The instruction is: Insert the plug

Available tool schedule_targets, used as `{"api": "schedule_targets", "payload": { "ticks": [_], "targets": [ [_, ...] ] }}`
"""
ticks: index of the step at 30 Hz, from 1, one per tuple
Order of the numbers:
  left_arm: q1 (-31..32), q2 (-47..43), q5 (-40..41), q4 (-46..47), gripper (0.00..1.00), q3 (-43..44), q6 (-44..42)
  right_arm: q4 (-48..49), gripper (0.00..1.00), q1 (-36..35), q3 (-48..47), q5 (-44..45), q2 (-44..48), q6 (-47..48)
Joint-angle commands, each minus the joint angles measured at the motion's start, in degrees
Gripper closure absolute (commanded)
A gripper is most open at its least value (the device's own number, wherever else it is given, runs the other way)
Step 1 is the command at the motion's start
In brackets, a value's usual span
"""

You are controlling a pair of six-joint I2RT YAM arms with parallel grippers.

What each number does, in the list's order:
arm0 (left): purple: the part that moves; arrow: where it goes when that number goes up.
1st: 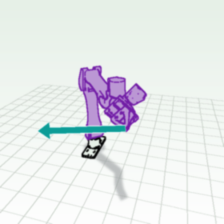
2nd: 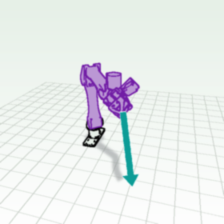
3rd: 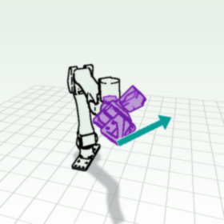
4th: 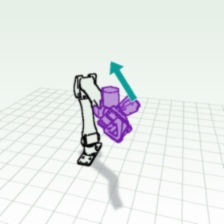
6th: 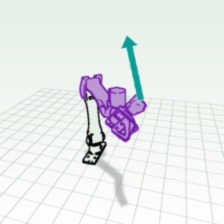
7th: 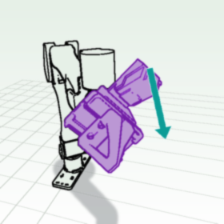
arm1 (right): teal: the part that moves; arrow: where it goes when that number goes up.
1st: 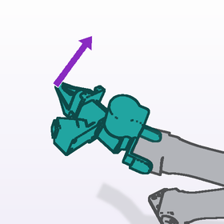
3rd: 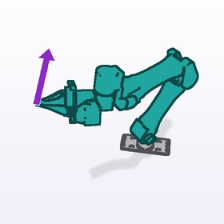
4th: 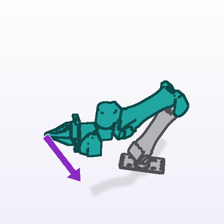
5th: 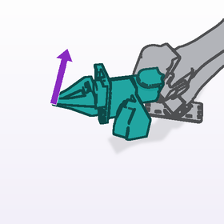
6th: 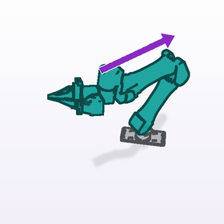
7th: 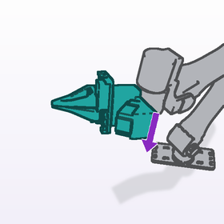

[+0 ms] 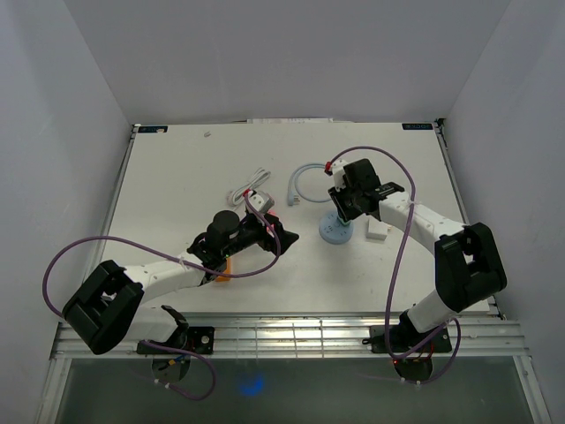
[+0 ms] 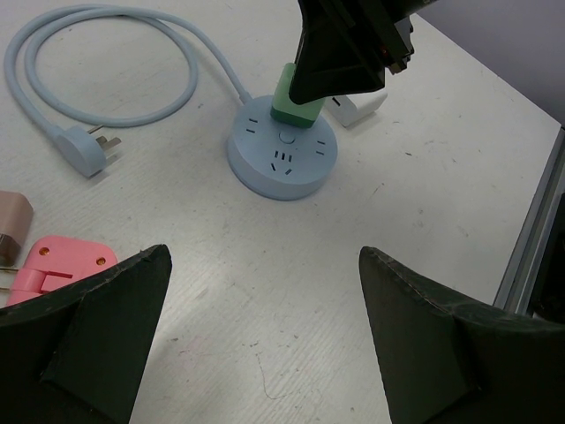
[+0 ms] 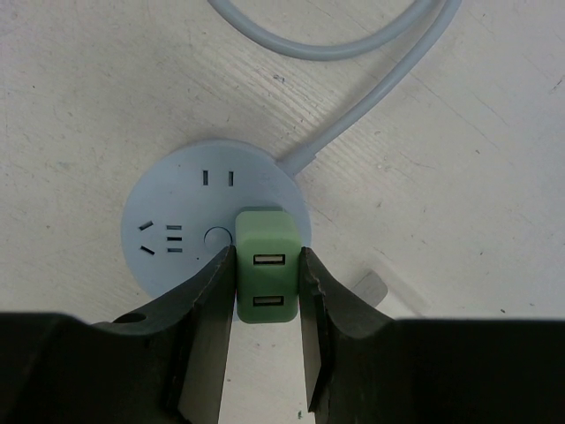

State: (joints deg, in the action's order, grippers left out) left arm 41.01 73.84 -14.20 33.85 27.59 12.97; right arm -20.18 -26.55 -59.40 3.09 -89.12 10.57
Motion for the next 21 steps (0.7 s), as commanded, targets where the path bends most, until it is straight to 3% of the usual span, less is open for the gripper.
{"api": "schedule_targets", "payload": {
  "ticks": [1, 11, 15, 21],
  "targets": [
    [0.03, 0.25, -0.75, -0.01, 0.02, 1.94, -0.05, -1.35, 0.92, 0.09, 1.74, 1.12, -2.46, -0.64],
    [0.03, 0.07, 0.57, -0.01, 0.02, 1.67, 0.47, -0.12, 0.92, -0.17, 3.85, 0.95, -0.09, -1.60],
    [-0.41, 0.60, 1.89, -0.27, 0.02, 1.85, 1.44, 0.32, 0.92, -0.87, 3.32, -4.22, -0.44, -4.67],
    [-2.17, 0.25, 1.98, -1.24, 0.02, 1.76, 2.67, -0.64, 0.92, -3.16, 0.42, 0.24, -4.13, -10.13]
  ]
}}
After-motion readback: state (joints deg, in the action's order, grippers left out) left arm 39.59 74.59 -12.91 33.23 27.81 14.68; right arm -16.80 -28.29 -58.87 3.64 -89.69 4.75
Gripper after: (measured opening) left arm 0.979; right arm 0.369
